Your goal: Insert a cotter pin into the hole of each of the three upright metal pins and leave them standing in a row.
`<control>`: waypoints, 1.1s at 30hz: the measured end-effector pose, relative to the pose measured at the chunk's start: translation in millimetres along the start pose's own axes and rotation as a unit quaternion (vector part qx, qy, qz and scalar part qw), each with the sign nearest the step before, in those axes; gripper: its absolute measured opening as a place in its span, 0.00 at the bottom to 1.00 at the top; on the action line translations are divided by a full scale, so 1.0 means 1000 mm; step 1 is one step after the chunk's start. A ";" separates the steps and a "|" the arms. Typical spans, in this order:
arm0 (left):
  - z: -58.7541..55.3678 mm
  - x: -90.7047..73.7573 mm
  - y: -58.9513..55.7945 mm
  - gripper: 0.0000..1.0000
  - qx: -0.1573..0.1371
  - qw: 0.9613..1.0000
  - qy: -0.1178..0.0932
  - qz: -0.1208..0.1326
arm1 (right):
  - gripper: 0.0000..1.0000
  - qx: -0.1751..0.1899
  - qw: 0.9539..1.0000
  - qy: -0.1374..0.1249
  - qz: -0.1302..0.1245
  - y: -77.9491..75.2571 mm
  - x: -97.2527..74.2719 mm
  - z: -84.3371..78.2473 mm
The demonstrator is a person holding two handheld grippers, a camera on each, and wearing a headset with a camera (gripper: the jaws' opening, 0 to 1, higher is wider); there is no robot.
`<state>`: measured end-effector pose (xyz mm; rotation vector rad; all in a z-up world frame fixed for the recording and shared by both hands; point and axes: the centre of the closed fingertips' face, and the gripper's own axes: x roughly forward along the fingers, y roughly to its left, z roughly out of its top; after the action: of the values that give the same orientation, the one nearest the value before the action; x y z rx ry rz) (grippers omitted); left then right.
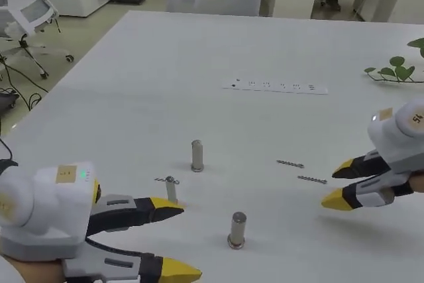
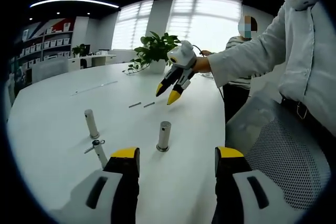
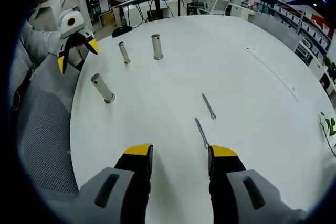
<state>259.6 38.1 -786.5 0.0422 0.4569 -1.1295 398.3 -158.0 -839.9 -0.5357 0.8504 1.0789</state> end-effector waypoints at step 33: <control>-0.012 -0.025 0.011 0.68 -0.022 0.999 0.017 0.036 | 0.23 -0.067 0.995 0.067 0.037 -0.022 0.028 -0.003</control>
<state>256.8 67.6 -790.4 0.0396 0.5069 -1.0495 423.4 -154.3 -864.8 -0.7002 0.9245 1.1832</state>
